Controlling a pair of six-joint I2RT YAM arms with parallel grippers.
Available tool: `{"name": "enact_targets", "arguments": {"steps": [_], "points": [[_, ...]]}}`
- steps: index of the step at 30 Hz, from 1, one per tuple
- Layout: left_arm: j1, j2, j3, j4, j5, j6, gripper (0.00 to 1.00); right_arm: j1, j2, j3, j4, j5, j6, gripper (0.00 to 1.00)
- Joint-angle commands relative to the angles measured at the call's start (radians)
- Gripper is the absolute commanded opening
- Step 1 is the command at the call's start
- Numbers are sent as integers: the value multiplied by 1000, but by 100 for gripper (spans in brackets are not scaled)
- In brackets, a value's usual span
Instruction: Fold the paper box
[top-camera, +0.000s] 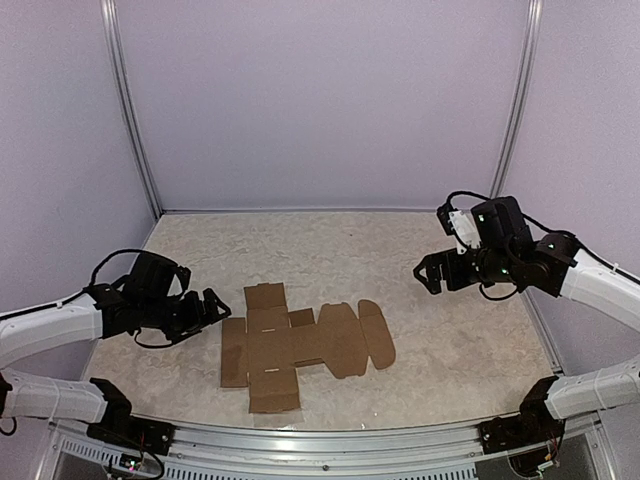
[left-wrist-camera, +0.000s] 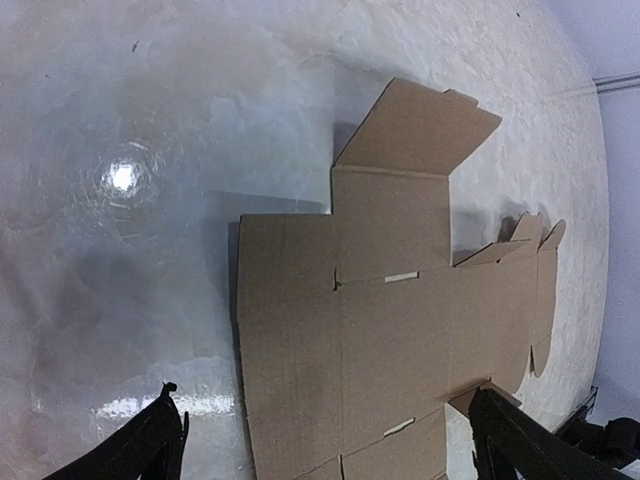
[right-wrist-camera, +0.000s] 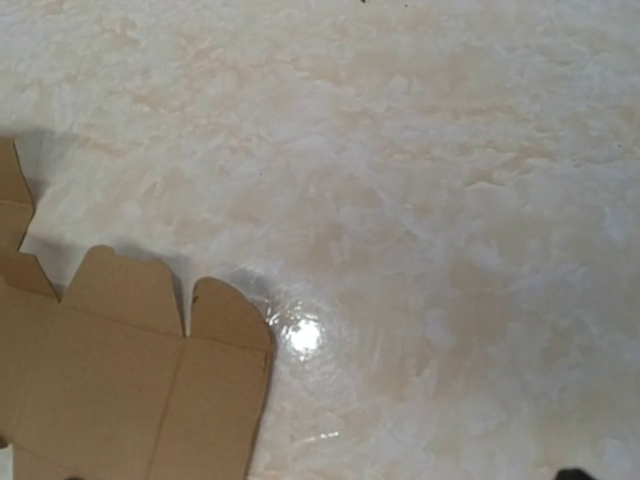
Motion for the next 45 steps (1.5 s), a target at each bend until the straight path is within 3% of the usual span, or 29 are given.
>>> {"name": "enact_targets", "arguments": {"steps": [1,10,34,45], "points": [[24,28,-64,107,118,-49,96,6,-5,-9,24,-21,-10,100],[69,47,-173,243,259,-95,90,7,-15,-45,52,-35,-8,100],[79,288,-314,611,401,-157,69,6,-11,-94,101,-64,4,100],[80,321,-298,640,426,-144,34,6,6,-82,107,-66,2,100]]}}
